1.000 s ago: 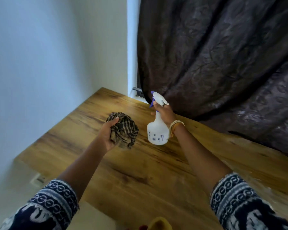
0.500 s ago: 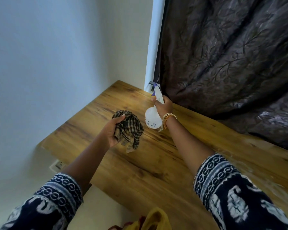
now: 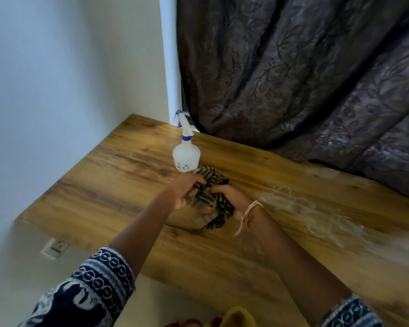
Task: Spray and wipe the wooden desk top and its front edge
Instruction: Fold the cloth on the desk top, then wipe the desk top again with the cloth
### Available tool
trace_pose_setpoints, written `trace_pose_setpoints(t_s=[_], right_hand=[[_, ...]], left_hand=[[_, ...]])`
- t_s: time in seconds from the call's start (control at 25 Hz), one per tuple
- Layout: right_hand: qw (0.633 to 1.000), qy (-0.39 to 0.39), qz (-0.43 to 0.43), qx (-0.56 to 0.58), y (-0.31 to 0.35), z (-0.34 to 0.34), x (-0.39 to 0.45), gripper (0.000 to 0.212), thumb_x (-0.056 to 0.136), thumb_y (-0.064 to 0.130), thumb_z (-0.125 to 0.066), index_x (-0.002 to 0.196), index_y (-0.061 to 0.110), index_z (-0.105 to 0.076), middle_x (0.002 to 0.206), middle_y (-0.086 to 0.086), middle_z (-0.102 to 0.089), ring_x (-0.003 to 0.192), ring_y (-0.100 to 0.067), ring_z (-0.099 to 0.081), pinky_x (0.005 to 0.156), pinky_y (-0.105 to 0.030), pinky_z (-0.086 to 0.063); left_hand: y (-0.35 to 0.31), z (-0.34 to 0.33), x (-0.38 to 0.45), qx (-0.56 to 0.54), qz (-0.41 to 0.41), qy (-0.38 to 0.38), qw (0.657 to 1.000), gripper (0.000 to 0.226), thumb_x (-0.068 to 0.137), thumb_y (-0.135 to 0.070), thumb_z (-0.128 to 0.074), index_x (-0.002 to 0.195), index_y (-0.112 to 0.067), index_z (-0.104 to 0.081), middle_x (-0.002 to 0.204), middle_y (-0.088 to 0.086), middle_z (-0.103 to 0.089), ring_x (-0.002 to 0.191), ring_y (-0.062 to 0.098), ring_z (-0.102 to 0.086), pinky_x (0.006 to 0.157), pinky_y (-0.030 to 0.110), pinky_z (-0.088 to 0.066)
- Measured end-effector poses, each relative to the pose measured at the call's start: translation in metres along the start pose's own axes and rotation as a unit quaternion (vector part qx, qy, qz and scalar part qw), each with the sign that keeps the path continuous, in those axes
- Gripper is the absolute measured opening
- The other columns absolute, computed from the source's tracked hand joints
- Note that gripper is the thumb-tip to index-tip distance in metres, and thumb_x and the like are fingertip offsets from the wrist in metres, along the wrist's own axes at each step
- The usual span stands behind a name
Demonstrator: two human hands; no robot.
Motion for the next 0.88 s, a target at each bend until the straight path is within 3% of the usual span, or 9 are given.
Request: trace_pose_setpoints(t_s=[0.12, 0.24, 0.28, 0.36, 0.48, 0.6, 0.68, 0.8, 0.88], right_hand=[[0.981, -0.171, 0.075, -0.061, 0.009, 0.051, -0.034, 0.036, 0.082, 0.02, -0.074, 0.114, 0.005, -0.069, 0.102, -0.014, -0.073, 0.078, -0.026, -0.071, 0.063, -0.036, -0.06], [0.843, -0.309, 0.21, -0.386, 0.029, 0.103, -0.086, 0.048, 0.082, 0.03, -0.073, 0.126, 0.015, -0.063, 0.111, -0.007, -0.07, 0.102, -0.028, -0.066, 0.086, -0.039, -0.055], [0.783, -0.308, 0.24, -0.484, 0.032, 0.116, -0.104, 0.055, 0.083, 0.036, -0.071, 0.133, 0.017, -0.056, 0.119, -0.009, -0.068, 0.108, -0.031, -0.064, 0.089, -0.042, -0.053], [0.736, -0.215, 0.194, -0.612, 0.027, 0.142, -0.126, 0.074, 0.081, 0.057, -0.067, 0.144, 0.024, -0.043, 0.138, -0.008, -0.057, 0.121, -0.032, -0.057, 0.097, -0.045, -0.049], [0.749, -0.133, 0.09, -0.643, 0.009, 0.17, -0.117, 0.07, 0.087, 0.071, -0.049, 0.146, 0.034, -0.042, 0.15, 0.001, -0.046, 0.133, -0.026, -0.048, 0.107, -0.041, -0.042], [0.764, -0.165, 0.159, -0.603, -0.009, 0.183, -0.081, 0.062, 0.094, 0.065, -0.041, 0.149, 0.037, -0.036, 0.157, 0.003, -0.036, 0.143, -0.026, -0.035, 0.115, -0.047, -0.032], [0.75, -0.159, 0.128, -0.629, -0.035, 0.183, -0.057, 0.067, 0.093, 0.069, -0.036, 0.153, 0.039, -0.026, 0.164, -0.002, -0.017, 0.15, -0.03, -0.018, 0.12, -0.049, -0.021], [0.648, -0.198, 0.152, -0.72, -0.093, 0.168, -0.045, 0.072, 0.093, 0.071, -0.028, 0.155, 0.034, -0.021, 0.164, -0.011, -0.014, 0.15, -0.035, -0.013, 0.12, -0.052, -0.012], [0.597, -0.085, 0.267, -0.752, -0.122, 0.151, -0.061, 0.064, 0.097, 0.066, -0.029, 0.154, 0.036, -0.026, 0.162, -0.012, -0.021, 0.149, -0.035, -0.02, 0.12, -0.053, -0.016]], left_hand=[[0.009, -0.047, -0.002, 0.073, -0.047, -0.039, 0.995, 0.032, 0.089, -0.015, -0.065, 0.12, -0.016, -0.058, 0.111, 0.011, -0.066, 0.102, 0.029, -0.065, 0.078, 0.044, -0.059], [0.032, -0.083, -0.007, 0.124, -0.089, -0.052, 0.987, 0.02, 0.093, -0.019, -0.062, 0.112, -0.021, -0.06, 0.111, 0.003, -0.063, 0.103, 0.021, -0.062, 0.075, 0.037, -0.057], [0.043, -0.093, -0.009, 0.152, -0.105, -0.046, 0.982, 0.017, 0.093, -0.017, -0.062, 0.109, -0.022, -0.062, 0.109, 0.002, -0.063, 0.103, 0.021, -0.061, 0.076, 0.035, -0.054], [0.072, -0.112, -0.011, 0.225, -0.155, -0.047, 0.961, 0.022, 0.092, -0.012, -0.061, 0.112, -0.021, -0.063, 0.107, -0.001, -0.061, 0.105, 0.021, -0.058, 0.084, 0.032, -0.049], [0.111, -0.124, -0.021, 0.382, -0.175, -0.101, 0.902, 0.034, 0.092, -0.015, -0.06, 0.126, -0.012, -0.059, 0.116, -0.003, -0.053, 0.108, 0.015, -0.054, 0.089, 0.026, -0.045], [0.138, -0.111, -0.023, 0.52, -0.172, -0.127, 0.827, 0.055, 0.084, -0.05, -0.055, 0.132, -0.023, -0.054, 0.139, -0.001, -0.047, 0.131, 0.02, -0.045, 0.101, 0.042, -0.044], [0.146, -0.097, -0.024, 0.579, -0.15, -0.156, 0.786, 0.061, 0.085, -0.05, -0.052, 0.142, -0.031, -0.041, 0.155, -0.002, -0.032, 0.144, 0.018, -0.027, 0.112, 0.05, -0.029], [0.161, -0.078, -0.033, 0.619, -0.155, -0.211, 0.74, 0.065, 0.09, -0.052, -0.043, 0.149, -0.028, -0.031, 0.16, 0.002, -0.02, 0.147, 0.022, -0.021, 0.117, 0.047, -0.017], [0.176, -0.066, -0.038, 0.641, -0.164, -0.213, 0.719, 0.07, 0.087, -0.058, -0.023, 0.15, -0.028, -0.03, 0.161, 0.003, -0.019, 0.149, 0.021, -0.016, 0.119, 0.045, -0.013]])
Point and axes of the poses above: each hand's wrist, its own x-axis towards the middle knuckle, its own z-axis out of the back of the hand, y = z × x, the point moved 1 cm from there along x, towards the middle knuckle
